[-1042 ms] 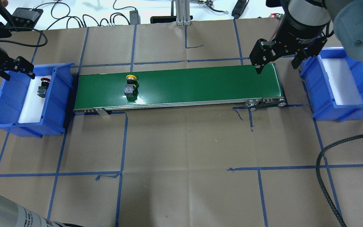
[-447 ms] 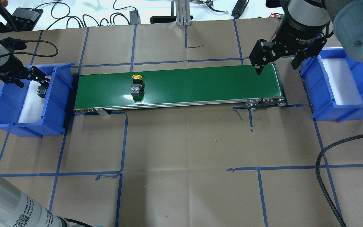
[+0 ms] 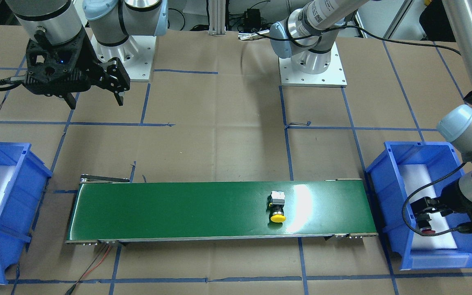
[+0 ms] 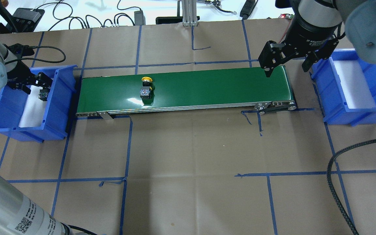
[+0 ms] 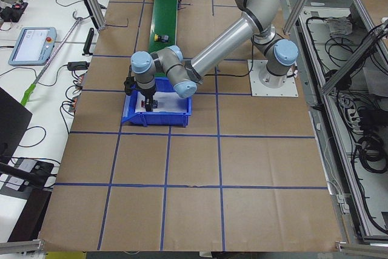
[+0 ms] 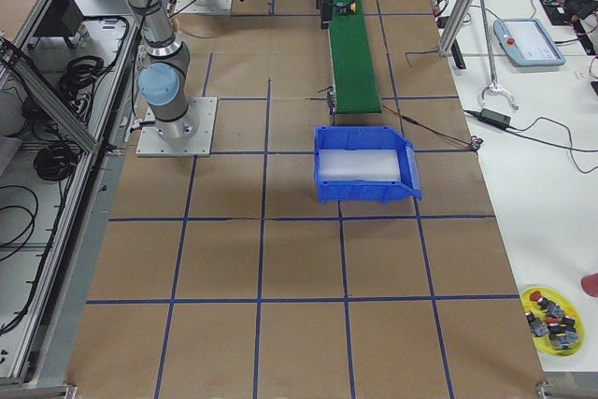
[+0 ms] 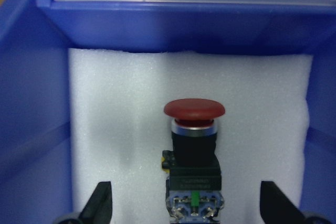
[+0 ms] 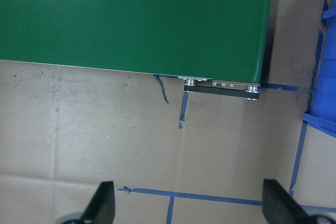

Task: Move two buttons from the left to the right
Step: 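Grasp the red button with the left gripper and lift it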

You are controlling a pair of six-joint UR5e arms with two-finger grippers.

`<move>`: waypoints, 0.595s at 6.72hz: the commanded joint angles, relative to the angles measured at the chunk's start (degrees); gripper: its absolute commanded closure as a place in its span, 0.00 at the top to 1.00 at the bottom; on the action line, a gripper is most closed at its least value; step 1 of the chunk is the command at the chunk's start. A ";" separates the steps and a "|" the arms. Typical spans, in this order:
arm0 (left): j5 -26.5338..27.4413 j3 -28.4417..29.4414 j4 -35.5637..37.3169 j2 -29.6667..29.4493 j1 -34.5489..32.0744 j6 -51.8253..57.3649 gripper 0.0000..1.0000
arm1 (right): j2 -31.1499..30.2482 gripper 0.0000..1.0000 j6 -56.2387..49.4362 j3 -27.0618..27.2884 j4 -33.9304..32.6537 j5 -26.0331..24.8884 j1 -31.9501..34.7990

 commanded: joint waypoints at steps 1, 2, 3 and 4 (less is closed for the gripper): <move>0.09 0.30 0.14 -1.37 -0.04 0.08 1.00 | 0.00 1.00 0.01 0.00 -0.06 0.08 0.00; 0.09 0.39 0.14 -1.46 -0.04 -0.09 1.00 | 0.00 1.00 0.02 0.00 -0.07 -0.01 0.00; 0.00 0.39 0.66 -1.55 -0.04 -0.18 0.95 | 0.00 1.00 0.02 0.00 0.02 -0.01 0.00; 0.09 0.74 0.84 -1.81 -0.04 -0.27 0.55 | 0.00 1.00 0.02 0.00 -0.06 0.08 0.00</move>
